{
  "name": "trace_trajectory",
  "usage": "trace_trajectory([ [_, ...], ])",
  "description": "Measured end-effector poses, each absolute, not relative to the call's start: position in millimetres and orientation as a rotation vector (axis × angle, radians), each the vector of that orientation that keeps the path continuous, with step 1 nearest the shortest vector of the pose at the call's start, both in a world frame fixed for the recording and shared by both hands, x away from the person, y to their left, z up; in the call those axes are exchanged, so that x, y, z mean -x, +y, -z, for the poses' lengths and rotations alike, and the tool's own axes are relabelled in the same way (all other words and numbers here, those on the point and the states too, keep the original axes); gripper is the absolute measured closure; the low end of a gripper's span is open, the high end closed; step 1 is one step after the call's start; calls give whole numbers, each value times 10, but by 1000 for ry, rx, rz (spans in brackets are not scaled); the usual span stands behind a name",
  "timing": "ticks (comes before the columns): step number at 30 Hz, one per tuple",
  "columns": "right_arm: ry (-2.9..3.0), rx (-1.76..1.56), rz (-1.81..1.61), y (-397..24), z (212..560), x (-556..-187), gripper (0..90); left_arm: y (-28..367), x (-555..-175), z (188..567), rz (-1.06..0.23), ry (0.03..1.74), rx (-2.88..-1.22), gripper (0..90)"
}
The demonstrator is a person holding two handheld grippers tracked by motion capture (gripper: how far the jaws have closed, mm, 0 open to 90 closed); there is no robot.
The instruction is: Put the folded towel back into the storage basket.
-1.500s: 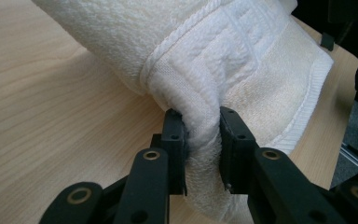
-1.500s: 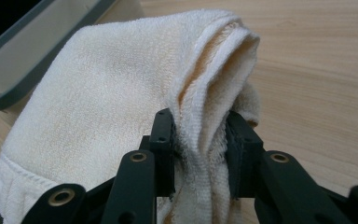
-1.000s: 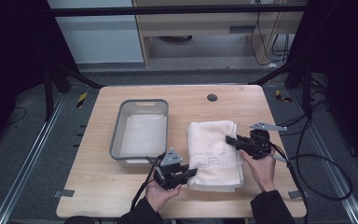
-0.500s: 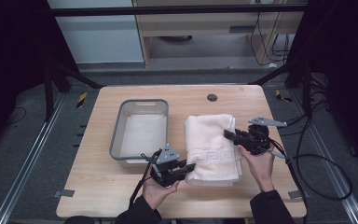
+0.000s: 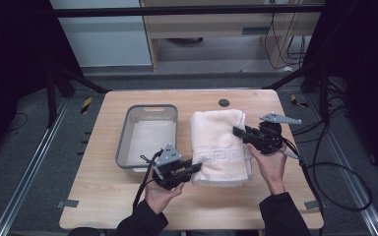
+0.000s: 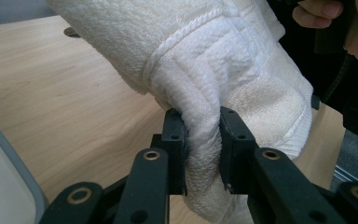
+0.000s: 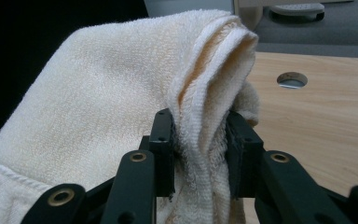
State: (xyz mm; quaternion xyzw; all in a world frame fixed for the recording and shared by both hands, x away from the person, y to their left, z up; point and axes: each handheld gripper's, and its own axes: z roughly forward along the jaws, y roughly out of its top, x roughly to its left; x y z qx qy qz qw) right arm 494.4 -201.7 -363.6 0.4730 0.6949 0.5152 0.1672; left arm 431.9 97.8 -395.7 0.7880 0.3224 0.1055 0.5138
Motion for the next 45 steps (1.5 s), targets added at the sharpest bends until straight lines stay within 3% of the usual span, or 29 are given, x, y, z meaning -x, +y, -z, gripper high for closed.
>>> trace_trajectory([
  [45,1960,-1224,-1534,-1346,3135,-5162,679,1631,-4359,3569,-384,824,-1758,740],
])
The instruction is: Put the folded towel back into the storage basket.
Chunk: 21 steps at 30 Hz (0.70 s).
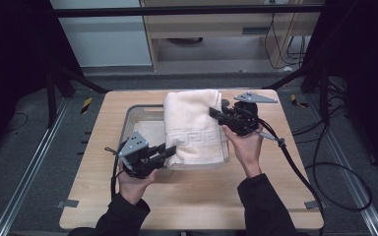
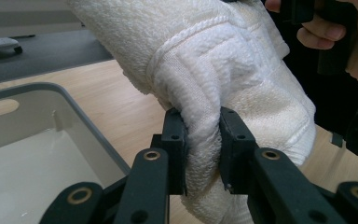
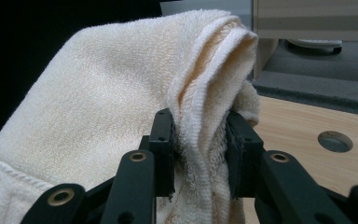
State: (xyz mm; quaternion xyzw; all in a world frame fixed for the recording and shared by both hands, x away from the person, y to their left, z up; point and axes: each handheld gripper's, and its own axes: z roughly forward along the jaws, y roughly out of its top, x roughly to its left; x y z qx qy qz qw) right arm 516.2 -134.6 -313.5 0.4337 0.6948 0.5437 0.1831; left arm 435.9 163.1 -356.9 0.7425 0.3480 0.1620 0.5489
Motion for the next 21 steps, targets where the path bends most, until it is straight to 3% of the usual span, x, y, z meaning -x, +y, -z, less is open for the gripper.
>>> trace_trajectory([
  [21,1975,-1176,-1545,-888,3058,-5315,679,2014,-4396,3536,-435,893,-1707,740],
])
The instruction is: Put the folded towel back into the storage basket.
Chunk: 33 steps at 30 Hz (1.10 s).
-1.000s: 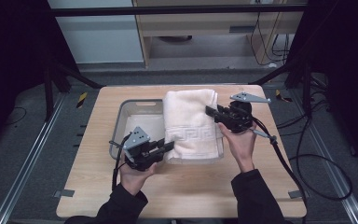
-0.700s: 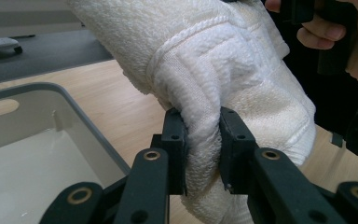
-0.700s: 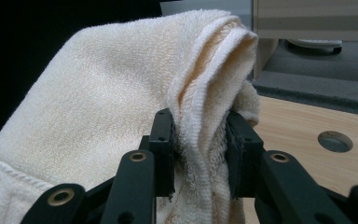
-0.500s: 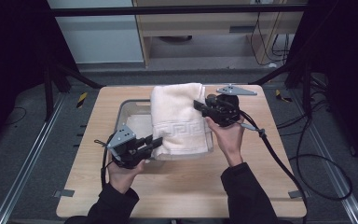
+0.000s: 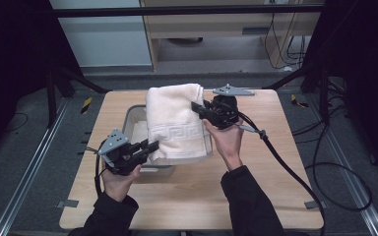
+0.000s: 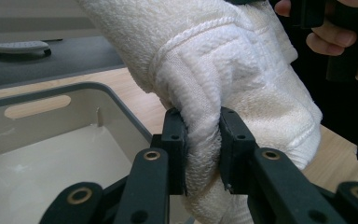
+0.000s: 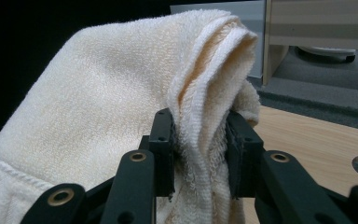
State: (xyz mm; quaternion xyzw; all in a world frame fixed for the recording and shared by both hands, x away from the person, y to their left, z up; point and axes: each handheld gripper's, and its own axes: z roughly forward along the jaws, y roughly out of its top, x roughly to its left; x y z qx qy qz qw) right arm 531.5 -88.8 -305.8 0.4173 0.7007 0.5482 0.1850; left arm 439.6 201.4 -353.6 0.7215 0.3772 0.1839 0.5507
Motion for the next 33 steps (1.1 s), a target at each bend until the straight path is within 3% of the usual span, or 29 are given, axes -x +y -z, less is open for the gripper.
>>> trace_trajectory([
  [33,2012,-1160,-1561,-358,3084,-5565,678,2449,-4487,3551,-486,1002,-1653,741],
])
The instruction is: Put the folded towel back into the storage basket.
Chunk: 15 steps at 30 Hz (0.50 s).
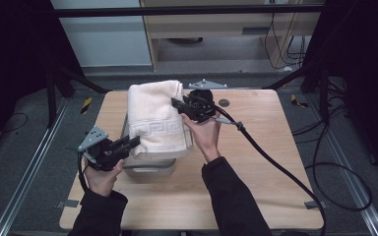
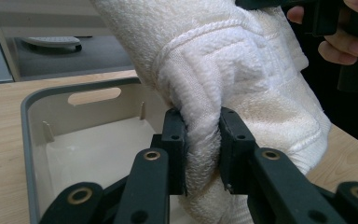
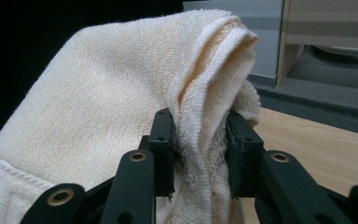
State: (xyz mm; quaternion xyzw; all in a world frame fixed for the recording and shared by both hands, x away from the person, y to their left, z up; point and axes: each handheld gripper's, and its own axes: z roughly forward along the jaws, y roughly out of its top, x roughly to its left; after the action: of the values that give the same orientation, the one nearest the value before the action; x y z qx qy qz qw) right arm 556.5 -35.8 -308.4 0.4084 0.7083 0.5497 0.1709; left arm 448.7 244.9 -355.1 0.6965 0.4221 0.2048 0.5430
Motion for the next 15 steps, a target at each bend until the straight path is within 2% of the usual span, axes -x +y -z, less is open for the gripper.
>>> trace_trajectory([
  [15,2028,-1155,-1560,-101,3127,-5657,677,2672,-4527,3571,-506,1052,-1637,741],
])
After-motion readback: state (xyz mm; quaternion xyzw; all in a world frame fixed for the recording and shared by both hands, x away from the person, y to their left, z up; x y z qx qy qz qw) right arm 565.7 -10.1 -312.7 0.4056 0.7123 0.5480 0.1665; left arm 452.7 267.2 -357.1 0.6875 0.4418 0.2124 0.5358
